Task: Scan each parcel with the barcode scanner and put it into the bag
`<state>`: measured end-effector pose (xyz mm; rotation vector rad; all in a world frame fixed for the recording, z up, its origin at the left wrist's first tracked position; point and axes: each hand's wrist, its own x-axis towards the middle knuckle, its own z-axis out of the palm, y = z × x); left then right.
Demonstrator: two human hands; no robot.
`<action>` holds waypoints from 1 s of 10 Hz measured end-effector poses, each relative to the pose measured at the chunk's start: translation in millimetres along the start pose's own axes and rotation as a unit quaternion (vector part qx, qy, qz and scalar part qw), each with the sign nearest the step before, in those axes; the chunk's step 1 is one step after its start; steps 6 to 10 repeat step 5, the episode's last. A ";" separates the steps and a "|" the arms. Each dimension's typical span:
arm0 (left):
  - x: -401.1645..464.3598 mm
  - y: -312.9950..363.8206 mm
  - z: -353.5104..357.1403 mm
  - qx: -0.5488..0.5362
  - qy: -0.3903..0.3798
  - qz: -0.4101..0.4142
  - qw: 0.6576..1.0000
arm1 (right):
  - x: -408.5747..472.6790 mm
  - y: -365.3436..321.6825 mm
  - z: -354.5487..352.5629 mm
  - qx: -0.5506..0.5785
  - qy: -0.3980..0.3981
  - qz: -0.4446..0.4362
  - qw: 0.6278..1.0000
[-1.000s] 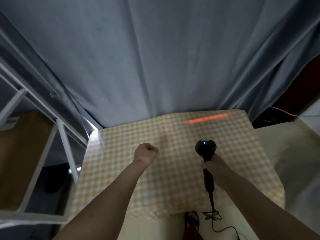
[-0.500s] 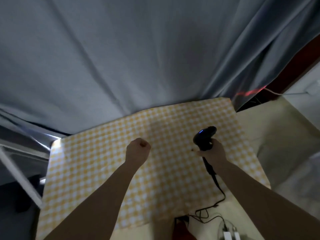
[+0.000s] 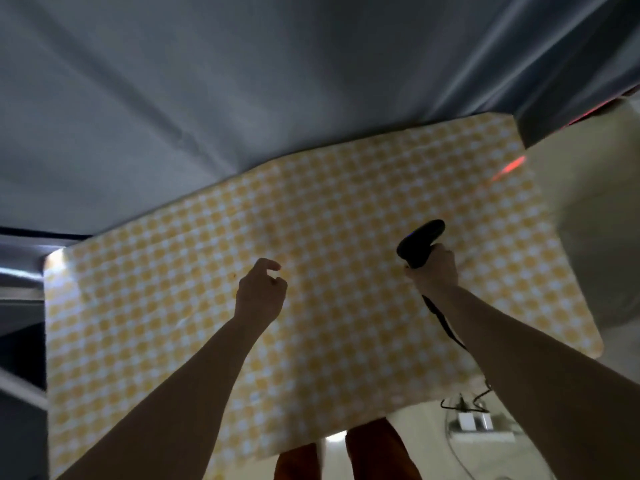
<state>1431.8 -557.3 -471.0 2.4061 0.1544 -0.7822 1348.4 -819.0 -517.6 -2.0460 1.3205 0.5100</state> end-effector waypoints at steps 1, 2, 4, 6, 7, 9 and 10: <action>18.9 -13.6 3.6 0.014 0.008 -0.004 1.000 | 27.1 -8.4 27.8 -0.007 -0.006 -0.001 1.000; 32.2 -29.9 5.8 0.008 0.015 -0.021 1.000 | 41.1 -15.7 53.3 -0.001 -0.013 0.003 1.000; 34.7 -50.8 -1.8 -0.004 0.004 -0.065 0.998 | 43.6 -25.2 76.3 -0.010 -0.047 0.051 0.998; 27.7 -54.2 -16.0 0.003 0.009 -0.067 0.998 | 28.4 -41.4 63.2 -0.073 -0.004 0.054 0.996; 27.7 -54.2 -16.0 0.003 0.009 -0.067 0.998 | 28.4 -41.4 63.2 -0.073 -0.004 0.054 0.996; 27.7 -54.2 -16.0 0.003 0.009 -0.067 0.998 | 28.4 -41.4 63.2 -0.073 -0.004 0.054 0.996; 27.7 -54.2 -16.0 0.003 0.009 -0.067 0.998 | 28.4 -41.4 63.2 -0.073 -0.004 0.054 0.996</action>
